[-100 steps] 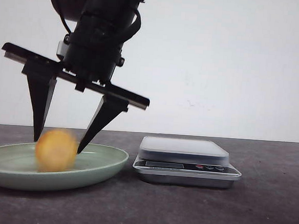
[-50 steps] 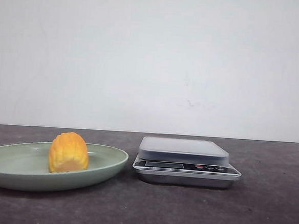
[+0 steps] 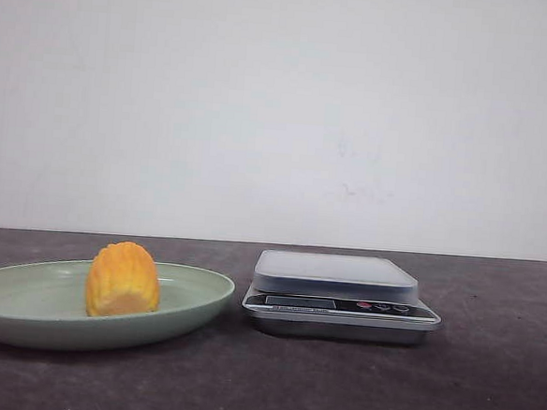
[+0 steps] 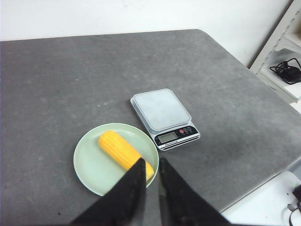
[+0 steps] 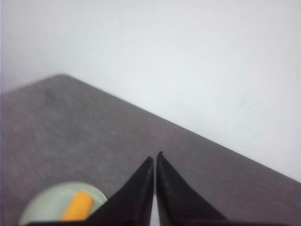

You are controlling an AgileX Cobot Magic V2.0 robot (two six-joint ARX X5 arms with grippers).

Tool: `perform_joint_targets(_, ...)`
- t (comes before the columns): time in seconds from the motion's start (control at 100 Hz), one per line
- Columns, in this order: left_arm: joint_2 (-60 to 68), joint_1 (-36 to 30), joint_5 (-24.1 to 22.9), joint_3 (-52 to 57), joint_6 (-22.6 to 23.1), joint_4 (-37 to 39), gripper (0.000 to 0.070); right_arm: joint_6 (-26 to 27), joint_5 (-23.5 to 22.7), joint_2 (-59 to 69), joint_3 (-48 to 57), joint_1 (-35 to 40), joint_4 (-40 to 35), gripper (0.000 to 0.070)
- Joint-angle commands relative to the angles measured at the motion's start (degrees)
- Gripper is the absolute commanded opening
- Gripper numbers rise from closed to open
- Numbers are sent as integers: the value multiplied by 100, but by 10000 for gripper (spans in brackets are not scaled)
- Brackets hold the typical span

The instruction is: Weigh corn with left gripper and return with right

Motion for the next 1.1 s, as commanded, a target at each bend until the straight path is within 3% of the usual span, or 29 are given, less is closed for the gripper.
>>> perform_joint_targets(0.0,31,-42,-22,90,39,63,16,-85,55,92,4,225,-164,6)
perform_joint_targets(0.69,31,-42,-22,90,37,68,16,-76,55,94,4,234,-376,6)
perform_joint_targets(0.78,31,-24,-629,90,-476,278,16,-76,55,94,4,234,-376,6)
perform_joint_targets(0.88,31,-26,-1088,92,-481,437,16,238,249,94,4,181,-540,6)
perform_joint_targets(0.96,31,-24,-1154,92,-483,468,16,363,496,35,4,-20,-743,5)
perform_joint_targets(1.01,31,-26,-1152,92,-483,479,16,393,234,13,4,-221,-905,6)
perform_joint_targets(1.09,31,-24,-1152,92,-483,496,16,389,-557,-61,2,-719,-1110,5)
